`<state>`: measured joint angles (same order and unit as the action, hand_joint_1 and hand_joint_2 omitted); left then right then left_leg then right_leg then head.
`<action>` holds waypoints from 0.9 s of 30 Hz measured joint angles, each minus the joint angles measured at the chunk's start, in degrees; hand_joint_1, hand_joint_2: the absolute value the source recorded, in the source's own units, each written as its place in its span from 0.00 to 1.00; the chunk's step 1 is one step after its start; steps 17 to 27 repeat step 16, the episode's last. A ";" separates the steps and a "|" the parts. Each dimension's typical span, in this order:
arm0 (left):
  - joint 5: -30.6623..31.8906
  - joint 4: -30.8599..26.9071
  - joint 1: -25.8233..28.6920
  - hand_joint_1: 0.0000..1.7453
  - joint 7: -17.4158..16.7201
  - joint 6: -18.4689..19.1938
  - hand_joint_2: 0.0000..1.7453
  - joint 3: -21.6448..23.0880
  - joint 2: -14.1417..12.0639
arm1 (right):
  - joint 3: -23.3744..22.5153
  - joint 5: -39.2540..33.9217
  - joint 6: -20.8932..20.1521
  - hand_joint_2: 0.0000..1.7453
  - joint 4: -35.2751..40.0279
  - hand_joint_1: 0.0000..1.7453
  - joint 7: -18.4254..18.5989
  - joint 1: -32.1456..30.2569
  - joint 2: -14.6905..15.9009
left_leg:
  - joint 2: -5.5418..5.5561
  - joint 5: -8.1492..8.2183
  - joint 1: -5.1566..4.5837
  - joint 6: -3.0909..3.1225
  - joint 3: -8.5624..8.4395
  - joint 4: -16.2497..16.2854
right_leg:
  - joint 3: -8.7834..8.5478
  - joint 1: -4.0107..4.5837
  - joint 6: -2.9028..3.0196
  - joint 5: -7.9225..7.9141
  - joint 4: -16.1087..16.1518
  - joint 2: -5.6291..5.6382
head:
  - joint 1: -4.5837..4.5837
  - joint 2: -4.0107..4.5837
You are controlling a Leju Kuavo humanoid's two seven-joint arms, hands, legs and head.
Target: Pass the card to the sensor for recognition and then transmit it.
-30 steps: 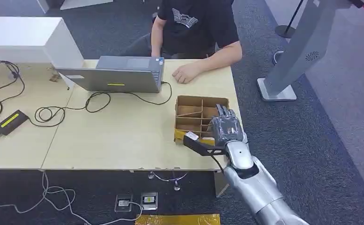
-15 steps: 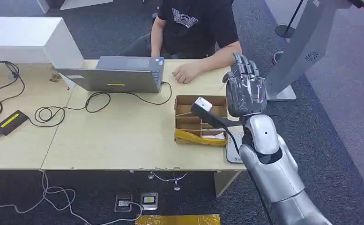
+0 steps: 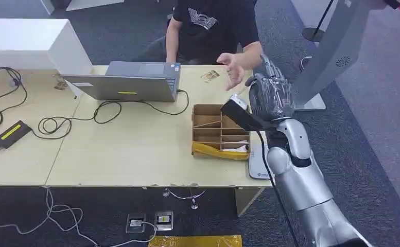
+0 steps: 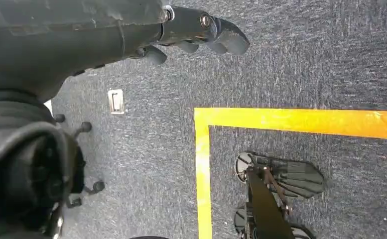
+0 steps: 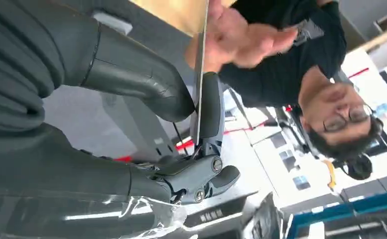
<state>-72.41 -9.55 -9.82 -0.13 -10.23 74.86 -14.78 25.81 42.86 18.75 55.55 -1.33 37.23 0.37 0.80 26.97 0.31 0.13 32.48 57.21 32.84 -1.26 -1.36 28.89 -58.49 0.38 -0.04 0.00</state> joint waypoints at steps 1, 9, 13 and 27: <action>0.00 0.00 0.00 0.00 0.00 0.00 0.00 0.02 0.00 | -0.02 -0.15 0.00 1.00 -1.19 1.00 -0.19 0.52 -0.15 | 0.00 0.00 0.00 0.00 0.00 0.00 | -0.01 0.00 0.00 0.00 0.00 -0.01 | -0.02 0.00; 0.00 0.00 -0.01 0.00 0.04 -0.04 0.00 0.09 0.02 | -0.15 3.24 1.79 1.00 -7.12 1.00 0.55 3.28 -1.75 | 0.00 0.00 0.00 0.00 0.02 0.00 | 0.01 0.00 0.00 0.00 -0.01 0.01 | -0.04 0.00; 0.00 -0.02 -0.02 0.00 0.04 -0.11 0.00 0.31 0.11 | -0.04 4.57 1.70 1.00 -9.19 1.00 1.42 4.88 -2.80 | 0.00 0.00 0.00 0.00 0.02 0.00 | 0.01 0.00 0.00 0.00 -0.01 0.00 | -0.02 0.00; 0.00 -0.02 -0.02 0.00 -0.19 -0.33 0.00 0.48 0.15 | 0.00 4.74 1.81 1.00 -10.63 0.44 1.62 5.29 -3.32 | 0.01 0.00 0.00 0.00 0.02 0.00 | 0.01 0.00 0.00 0.00 -0.01 -0.01 | -0.04 0.00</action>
